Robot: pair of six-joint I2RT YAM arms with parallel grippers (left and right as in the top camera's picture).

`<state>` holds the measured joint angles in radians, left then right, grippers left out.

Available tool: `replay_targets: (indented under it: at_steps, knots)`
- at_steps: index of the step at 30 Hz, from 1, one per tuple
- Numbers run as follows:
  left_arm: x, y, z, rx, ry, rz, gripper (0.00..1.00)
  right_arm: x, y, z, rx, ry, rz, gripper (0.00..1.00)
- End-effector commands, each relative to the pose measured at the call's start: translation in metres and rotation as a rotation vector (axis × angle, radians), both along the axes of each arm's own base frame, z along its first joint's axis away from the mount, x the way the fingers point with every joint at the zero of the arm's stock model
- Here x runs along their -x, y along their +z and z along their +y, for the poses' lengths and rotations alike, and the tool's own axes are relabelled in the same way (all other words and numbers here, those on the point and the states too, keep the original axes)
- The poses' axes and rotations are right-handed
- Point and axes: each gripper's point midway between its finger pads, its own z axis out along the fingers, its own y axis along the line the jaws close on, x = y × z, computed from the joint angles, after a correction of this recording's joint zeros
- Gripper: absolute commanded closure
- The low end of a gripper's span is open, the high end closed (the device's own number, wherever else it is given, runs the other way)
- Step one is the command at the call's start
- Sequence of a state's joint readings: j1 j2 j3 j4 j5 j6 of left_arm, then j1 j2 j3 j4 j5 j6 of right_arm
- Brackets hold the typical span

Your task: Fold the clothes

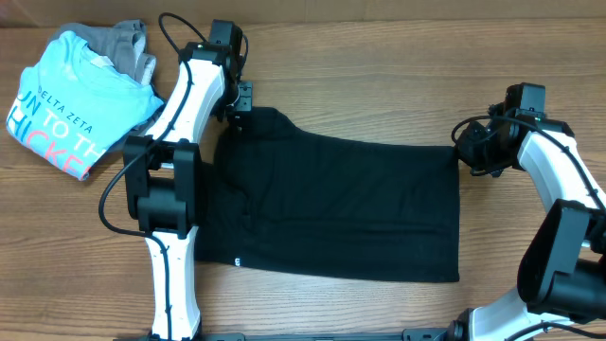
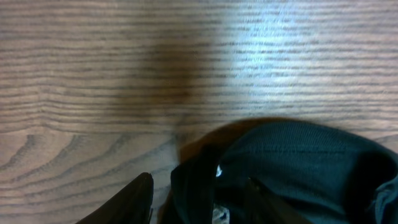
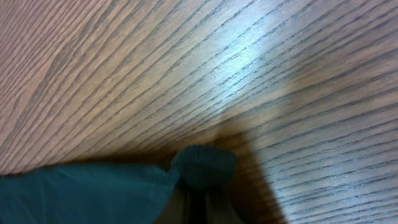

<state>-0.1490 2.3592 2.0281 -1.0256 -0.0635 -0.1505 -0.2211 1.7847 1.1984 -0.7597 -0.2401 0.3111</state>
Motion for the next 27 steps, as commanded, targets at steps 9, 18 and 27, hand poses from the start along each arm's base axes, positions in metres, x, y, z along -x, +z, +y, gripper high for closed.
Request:
replay_targets:
  at_steps: [9, 18, 27]
  knots:
    - [-0.003, -0.008, -0.002, 0.015, -0.016, -0.007, 0.51, -0.003, 0.009, -0.001, -0.002, -0.004, -0.029, 0.96]
    - [0.006, -0.021, -0.004, 0.027, -0.021, 0.024, 0.67, -0.003, 0.009, -0.001, -0.002, -0.004, -0.029, 0.96]
    - [0.003, -0.002, 0.003, -0.002, -0.01, 0.013, 0.96, -0.004, 0.009, -0.002, 0.001, -0.005, -0.034, 0.96]
